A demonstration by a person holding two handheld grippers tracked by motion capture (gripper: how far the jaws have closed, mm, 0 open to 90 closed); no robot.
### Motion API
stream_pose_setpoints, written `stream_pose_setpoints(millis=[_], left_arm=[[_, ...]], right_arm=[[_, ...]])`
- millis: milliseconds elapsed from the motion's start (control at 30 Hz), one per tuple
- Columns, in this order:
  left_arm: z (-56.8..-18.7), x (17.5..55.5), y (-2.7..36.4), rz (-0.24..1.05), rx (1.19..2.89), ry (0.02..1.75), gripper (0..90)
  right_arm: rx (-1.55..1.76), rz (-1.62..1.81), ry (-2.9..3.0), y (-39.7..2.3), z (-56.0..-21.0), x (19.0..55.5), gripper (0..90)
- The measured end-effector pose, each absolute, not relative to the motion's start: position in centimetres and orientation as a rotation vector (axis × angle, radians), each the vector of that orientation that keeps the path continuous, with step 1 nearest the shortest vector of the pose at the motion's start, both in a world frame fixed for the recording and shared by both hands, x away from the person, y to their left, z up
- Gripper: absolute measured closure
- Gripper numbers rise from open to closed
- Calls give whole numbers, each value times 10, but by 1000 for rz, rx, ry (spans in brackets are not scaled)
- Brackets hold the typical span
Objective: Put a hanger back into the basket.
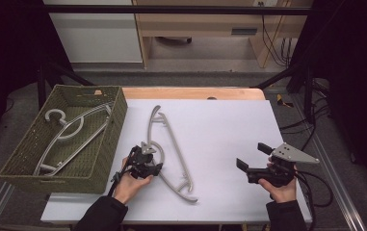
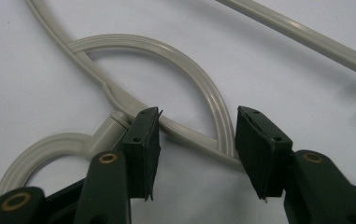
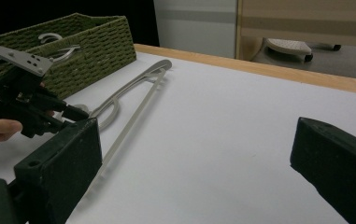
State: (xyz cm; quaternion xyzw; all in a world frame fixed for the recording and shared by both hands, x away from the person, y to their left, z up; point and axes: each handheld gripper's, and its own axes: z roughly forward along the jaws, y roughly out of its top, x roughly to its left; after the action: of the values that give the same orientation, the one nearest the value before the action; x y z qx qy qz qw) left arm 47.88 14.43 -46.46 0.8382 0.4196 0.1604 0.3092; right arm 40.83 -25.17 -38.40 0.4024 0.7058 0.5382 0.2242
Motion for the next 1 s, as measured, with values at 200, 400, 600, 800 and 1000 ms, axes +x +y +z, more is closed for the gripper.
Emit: stream_pose_setpoints(millis=[200, 400, 600, 800, 1000], left_arm=[[-464, 477, 145, 390, 2175, 1158, 497], [-470, 475, 137, 372, 2205, 1197, 284], [-469, 478, 132, 407, 2199, 1211, 368], [-464, 488, 127, 450, 2241, 1126, 529], [-459, 485, 130, 426, 2198, 1102, 631]], right_arm=[[1115, 1482, 1946, -251, -384, 409, 23], [1115, 1483, 1945, -251, -384, 408, 24], [1108, 1484, 1952, -250, -384, 409, 24], [1108, 1489, 1944, -250, -384, 409, 24], [1110, 1486, 1942, -251, -383, 409, 24]])
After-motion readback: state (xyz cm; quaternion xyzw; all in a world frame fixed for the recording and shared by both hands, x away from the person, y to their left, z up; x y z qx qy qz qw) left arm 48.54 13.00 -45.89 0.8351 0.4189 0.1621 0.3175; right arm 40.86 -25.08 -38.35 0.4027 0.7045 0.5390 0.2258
